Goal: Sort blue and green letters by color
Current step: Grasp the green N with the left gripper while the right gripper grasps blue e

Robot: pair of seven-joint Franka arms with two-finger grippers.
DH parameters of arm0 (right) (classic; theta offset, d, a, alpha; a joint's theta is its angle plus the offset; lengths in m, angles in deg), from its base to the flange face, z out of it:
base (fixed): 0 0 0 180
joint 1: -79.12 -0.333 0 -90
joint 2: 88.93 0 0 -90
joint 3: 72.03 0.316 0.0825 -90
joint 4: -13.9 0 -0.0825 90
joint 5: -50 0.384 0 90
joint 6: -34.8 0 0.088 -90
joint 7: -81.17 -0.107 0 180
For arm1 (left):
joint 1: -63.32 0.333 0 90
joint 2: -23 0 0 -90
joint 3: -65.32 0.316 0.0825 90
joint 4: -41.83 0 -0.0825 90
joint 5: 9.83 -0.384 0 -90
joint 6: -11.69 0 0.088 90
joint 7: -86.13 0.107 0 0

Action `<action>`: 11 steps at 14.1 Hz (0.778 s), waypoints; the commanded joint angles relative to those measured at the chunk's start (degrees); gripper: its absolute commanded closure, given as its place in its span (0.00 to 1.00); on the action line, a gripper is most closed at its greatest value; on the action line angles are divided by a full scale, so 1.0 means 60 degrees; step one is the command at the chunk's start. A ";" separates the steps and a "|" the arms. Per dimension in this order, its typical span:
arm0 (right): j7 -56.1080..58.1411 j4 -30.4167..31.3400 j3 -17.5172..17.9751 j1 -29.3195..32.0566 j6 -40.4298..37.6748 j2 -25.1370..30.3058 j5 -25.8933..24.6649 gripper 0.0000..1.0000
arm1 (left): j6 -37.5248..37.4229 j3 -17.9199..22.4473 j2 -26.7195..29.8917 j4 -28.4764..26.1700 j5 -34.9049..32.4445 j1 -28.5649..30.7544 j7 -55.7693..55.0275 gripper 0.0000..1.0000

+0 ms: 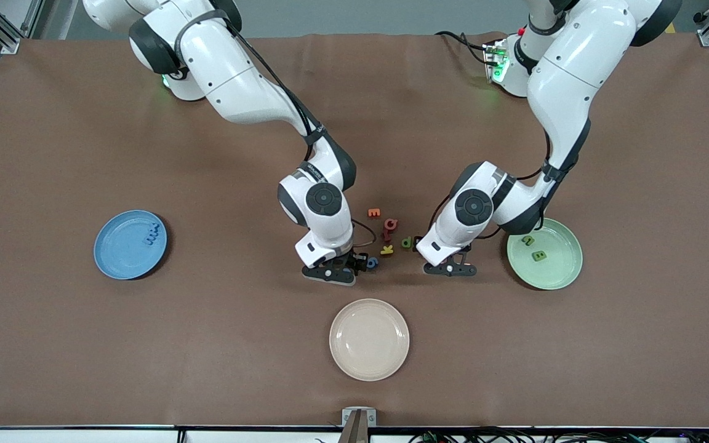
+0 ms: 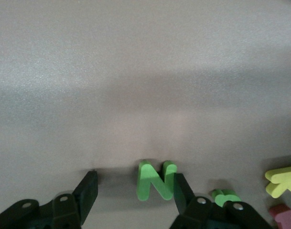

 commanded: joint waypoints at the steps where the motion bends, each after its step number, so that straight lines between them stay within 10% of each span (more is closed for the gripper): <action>1: 0.0160 -0.0384 -0.0110 -0.0097 -0.0020 -0.0263 -0.0135 0.29 | -0.0052 0.0026 0.0125 0.0045 -0.0261 -0.0097 -0.0147 0.27; 11: 0.0160 -0.0384 -0.0110 -0.0111 0.0449 -0.0366 -0.0164 0.41 | -0.0110 -0.0033 0.0126 0.0045 -0.0246 -0.0200 -0.0176 0.27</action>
